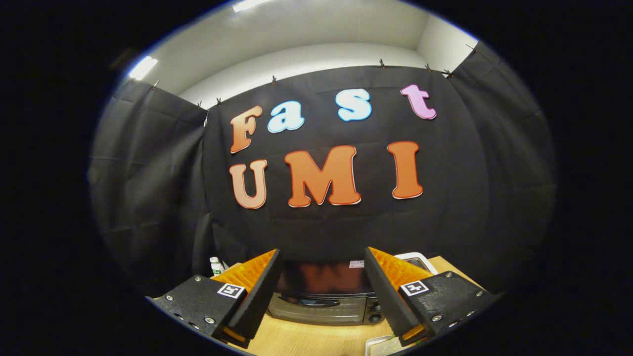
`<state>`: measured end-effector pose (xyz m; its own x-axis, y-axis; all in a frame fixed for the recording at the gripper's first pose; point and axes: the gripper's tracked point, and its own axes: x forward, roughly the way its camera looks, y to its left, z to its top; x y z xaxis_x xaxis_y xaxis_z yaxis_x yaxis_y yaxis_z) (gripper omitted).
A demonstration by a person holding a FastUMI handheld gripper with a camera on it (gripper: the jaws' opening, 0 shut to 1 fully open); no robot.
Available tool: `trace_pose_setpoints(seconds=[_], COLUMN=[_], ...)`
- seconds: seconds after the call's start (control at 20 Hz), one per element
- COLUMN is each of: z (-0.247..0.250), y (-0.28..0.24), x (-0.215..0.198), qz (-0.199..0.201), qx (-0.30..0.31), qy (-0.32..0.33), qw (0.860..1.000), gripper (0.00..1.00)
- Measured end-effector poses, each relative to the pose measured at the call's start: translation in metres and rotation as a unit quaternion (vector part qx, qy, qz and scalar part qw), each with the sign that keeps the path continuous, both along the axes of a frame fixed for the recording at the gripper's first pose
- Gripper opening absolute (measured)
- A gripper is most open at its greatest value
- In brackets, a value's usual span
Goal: Open the toaster oven, put the food inside, and close the toaster oven door.
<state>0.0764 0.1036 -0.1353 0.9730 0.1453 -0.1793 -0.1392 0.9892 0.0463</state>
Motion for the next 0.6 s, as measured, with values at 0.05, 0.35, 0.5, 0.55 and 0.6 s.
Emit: trace_pose_setpoints(seconds=[0.05, 0.35, 0.5, 0.55, 0.6], z=[-0.014, -0.086, -0.116, -0.127, -0.138], y=[0.004, 0.029, 0.030, 0.031, 0.032], x=[0.005, 0.034, 0.046, 0.049, 0.052], qz=[-0.003, -0.014, -0.030, -0.035, -0.039], qx=[-0.010, -0.036, -0.047, -0.049, -0.051], qy=[0.009, 0.064, 0.089, 0.100, 0.111], qw=[1.000, 0.997, 0.994, 0.993, 0.992], gripper=[0.99, 0.99, 0.99, 0.99, 0.99])
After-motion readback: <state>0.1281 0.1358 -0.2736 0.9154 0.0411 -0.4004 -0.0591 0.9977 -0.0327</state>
